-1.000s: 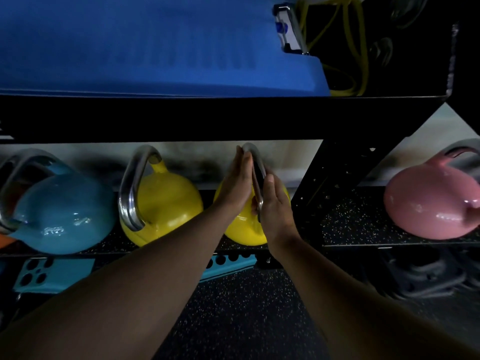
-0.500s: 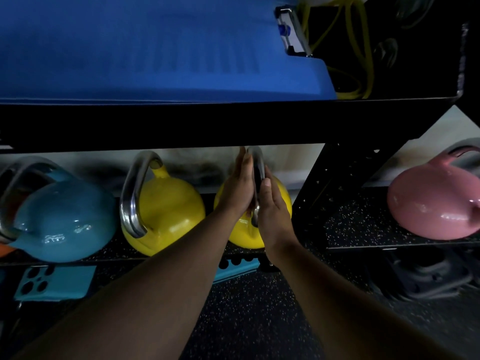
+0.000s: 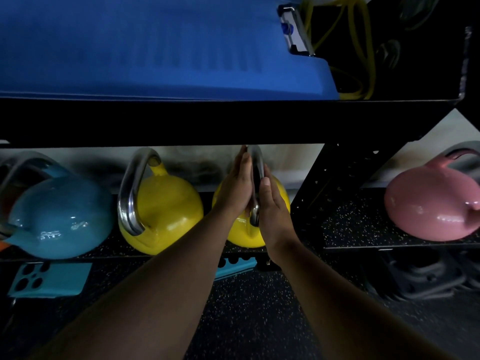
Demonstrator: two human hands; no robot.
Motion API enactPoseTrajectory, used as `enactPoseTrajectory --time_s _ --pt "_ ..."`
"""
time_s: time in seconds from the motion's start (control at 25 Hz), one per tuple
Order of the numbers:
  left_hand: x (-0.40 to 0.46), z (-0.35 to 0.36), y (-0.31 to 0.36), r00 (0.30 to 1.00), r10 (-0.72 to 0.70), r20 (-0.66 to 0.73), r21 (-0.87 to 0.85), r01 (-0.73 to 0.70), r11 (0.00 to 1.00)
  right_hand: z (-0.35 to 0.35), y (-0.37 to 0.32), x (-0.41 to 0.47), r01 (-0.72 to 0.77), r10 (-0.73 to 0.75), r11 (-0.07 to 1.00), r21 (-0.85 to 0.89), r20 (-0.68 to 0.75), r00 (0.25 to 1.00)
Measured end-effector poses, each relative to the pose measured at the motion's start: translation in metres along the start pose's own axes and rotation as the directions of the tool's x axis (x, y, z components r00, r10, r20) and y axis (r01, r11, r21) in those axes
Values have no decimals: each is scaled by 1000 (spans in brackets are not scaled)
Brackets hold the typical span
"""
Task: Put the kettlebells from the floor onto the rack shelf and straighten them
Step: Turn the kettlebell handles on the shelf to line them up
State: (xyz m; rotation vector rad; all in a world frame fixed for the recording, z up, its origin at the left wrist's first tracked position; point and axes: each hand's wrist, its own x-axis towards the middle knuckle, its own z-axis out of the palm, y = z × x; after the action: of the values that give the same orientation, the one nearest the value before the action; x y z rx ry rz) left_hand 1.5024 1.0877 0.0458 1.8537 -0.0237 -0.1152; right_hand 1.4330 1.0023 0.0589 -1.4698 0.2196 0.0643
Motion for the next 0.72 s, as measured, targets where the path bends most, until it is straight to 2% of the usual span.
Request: enactPoseTrajectory --time_s 0.08,0.28,0.36,0.44,0.52,0.56,0.72 --pt "-2 0 3 1000 -19 -8 -30 19 999 -2 1 1 -1 2 1000 -15 12 1000" --pt "-2 -3 6 999 34 2 30 -34 999 -6 -1 3 27 -22 995 -91 46 999" --pt "0 -5 10 1000 3 -30 129 1 992 -10 -9 4 21 -12 990 -142 61 998" --pt "1 -12 15 996 62 -68 326 -37 945 -18 -21 8 19 -7 958 -285 44 999" --pt "-1 -20 21 981 189 -52 527 -134 840 -31 -33 12 48 -37 864 -502 32 999" --pt "-3 -24 25 976 217 -24 573 -165 803 -39 -39 13 73 -63 799 -597 39 997" --pt "-18 -36 38 988 137 67 565 -151 811 -60 -54 12 213 -188 578 -788 126 974"
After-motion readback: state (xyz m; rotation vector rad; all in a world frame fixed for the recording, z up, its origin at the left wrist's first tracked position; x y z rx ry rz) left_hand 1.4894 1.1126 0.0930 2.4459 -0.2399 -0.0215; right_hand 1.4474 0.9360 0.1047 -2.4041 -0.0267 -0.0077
